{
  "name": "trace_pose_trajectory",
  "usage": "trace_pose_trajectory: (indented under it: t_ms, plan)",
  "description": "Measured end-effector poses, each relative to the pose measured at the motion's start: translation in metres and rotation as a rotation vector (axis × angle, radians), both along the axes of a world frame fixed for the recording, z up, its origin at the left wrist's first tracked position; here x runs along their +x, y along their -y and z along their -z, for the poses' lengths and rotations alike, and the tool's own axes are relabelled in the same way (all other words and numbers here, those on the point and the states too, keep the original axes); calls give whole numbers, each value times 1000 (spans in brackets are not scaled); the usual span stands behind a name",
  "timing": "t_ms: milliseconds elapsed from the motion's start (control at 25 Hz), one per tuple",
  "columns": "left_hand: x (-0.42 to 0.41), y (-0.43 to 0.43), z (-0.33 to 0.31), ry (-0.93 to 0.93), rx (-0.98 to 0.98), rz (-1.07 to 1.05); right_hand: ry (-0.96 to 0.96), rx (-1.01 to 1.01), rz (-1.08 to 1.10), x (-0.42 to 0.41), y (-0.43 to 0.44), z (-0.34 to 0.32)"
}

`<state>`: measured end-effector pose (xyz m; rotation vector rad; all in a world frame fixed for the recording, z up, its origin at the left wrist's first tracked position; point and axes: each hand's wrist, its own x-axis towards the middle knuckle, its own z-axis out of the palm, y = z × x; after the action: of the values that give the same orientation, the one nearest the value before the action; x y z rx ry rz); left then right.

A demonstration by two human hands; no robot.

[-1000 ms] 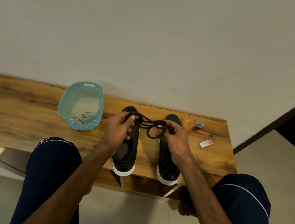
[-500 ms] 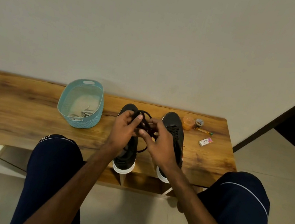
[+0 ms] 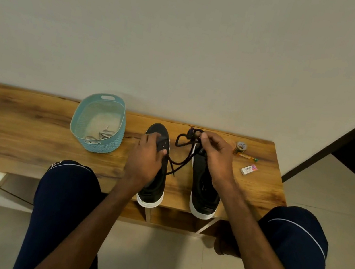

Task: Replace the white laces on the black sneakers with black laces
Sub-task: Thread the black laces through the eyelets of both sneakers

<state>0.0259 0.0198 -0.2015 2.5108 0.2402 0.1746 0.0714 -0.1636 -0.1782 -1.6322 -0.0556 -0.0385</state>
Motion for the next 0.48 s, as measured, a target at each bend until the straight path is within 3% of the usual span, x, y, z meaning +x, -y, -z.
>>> trace_pose_trajectory:
  t_ms: [160,360,480]
  plan:
    - [3,13,-5,110,-466,147,130,-215,-89,-1,-5,8]
    - [5,16,-4,136,-454,235,101,-195,-242,-2,-8,8]
    - [10,7,-5,157,-470,24,-26,-43,-271,0,-3,2]
